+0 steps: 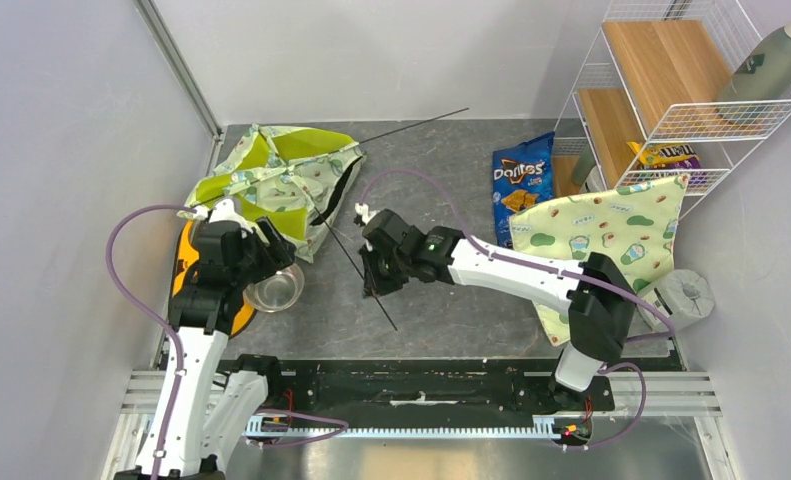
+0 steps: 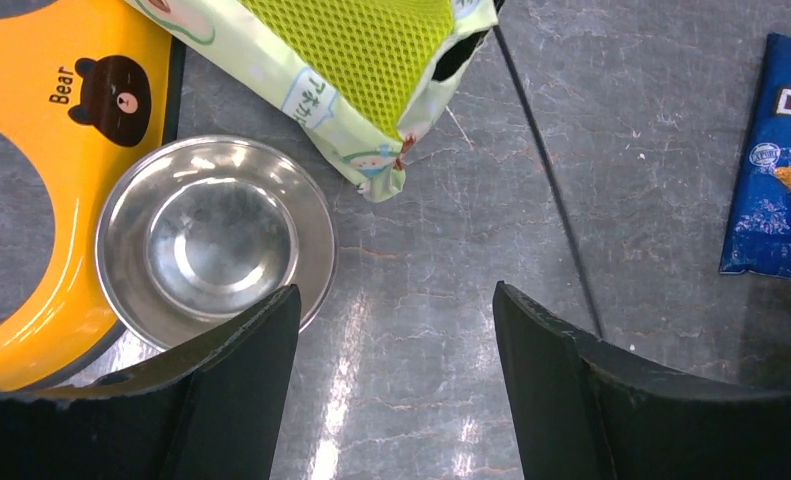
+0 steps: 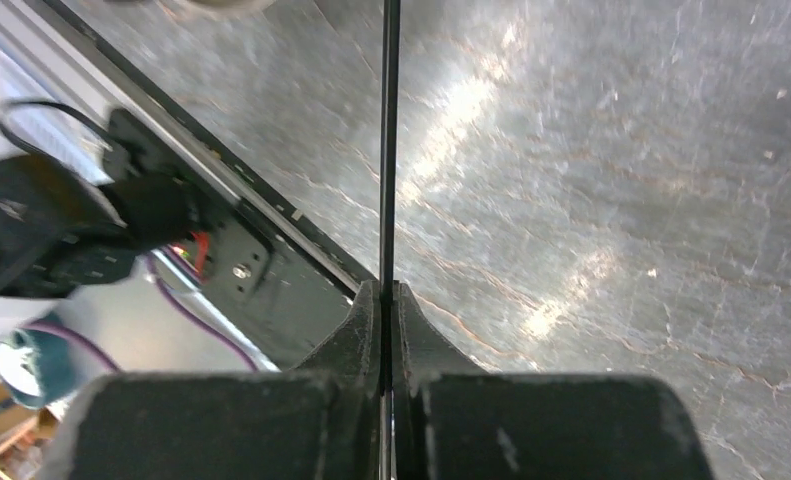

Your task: Set up the pet tent

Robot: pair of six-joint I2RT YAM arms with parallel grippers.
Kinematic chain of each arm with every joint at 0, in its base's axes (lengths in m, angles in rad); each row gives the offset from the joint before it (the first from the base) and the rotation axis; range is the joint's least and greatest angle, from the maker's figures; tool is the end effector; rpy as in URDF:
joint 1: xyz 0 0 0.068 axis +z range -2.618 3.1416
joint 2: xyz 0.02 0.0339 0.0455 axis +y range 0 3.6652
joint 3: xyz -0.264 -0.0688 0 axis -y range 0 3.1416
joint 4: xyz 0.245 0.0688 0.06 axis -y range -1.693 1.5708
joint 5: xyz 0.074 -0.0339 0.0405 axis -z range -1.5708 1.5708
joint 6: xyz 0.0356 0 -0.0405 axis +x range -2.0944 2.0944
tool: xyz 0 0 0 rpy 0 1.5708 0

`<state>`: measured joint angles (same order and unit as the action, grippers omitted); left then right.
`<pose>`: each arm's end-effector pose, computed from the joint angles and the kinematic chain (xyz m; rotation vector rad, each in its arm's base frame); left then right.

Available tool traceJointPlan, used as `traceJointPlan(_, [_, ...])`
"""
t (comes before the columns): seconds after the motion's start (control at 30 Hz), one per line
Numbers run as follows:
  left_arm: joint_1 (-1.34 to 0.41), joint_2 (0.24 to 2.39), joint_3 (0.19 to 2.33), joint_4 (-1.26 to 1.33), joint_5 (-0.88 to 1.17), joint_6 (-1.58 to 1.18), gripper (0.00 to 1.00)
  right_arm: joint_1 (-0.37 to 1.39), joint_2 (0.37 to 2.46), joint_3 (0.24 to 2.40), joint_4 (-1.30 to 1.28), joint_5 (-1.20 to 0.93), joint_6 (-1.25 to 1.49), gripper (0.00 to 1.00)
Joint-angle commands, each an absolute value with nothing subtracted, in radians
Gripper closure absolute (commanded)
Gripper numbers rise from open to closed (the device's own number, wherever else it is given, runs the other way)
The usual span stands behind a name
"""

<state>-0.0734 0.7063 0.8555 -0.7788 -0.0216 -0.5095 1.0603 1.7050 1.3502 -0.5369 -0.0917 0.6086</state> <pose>0.1408 -0.0096 0.3161 -0.4914 2.1615 -0.3011 0.1802 0.3285 0.2611 -0.6341 2.5684 0.7738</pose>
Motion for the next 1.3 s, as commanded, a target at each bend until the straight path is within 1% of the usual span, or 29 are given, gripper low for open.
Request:
traceJointPlan(0.0, [-0.069,0.644,0.771,-0.595,0.029,-0.425,0.23,1.035,1.682,1.483,-0.572,-0.126,0.661,1.00])
traceJointPlan(0.2, [-0.069,0.597,0.616,-0.383,0.067,-0.408,0.24,1.020,1.708,1.575,-0.552,-0.135,0.714,1.00])
traceJointPlan(0.37, [-0.070,0.683,0.560,-0.304,0.024,-0.401,0.26,1.018,1.729,1.622,-0.484,-0.149,0.785,1.00])
traceJointPlan(0.47, [-0.069,0.735,0.534,-0.228,-0.035,-0.408,0.28,1.017,1.738,1.635,-0.464,-0.153,0.811,1.00])
traceJointPlan(0.63, [-0.073,0.798,0.472,-0.075,-0.068,-0.390,0.31,1.012,1.738,1.642,-0.458,-0.156,0.839,1.00])
traceJointPlan(0.7, [-0.074,0.814,0.440,-0.009,-0.100,-0.386,0.35,1.008,1.735,1.642,-0.455,-0.162,0.857,1.00])
traceJointPlan(0.83, [-0.079,0.865,0.416,0.125,-0.113,-0.373,0.49,0.997,1.733,1.647,-0.437,-0.182,0.901,1.00])
traceJointPlan(0.9, [-0.090,0.905,0.420,0.150,-0.104,-0.348,0.52,0.988,1.738,1.663,-0.436,-0.195,0.920,1.00])
traceJointPlan(1.0, [-0.101,0.928,0.411,0.179,-0.116,-0.335,0.51,0.980,1.744,1.686,-0.434,-0.208,0.942,1.00])
traceJointPlan(1.1, [-0.107,0.931,0.383,0.254,-0.097,-0.307,0.49,0.976,1.750,1.702,-0.433,-0.223,0.962,1.00])
traceJointPlan(1.27, [-0.115,0.976,0.386,0.276,-0.117,-0.276,0.47,0.974,1.759,1.720,-0.419,-0.245,0.992,1.00])
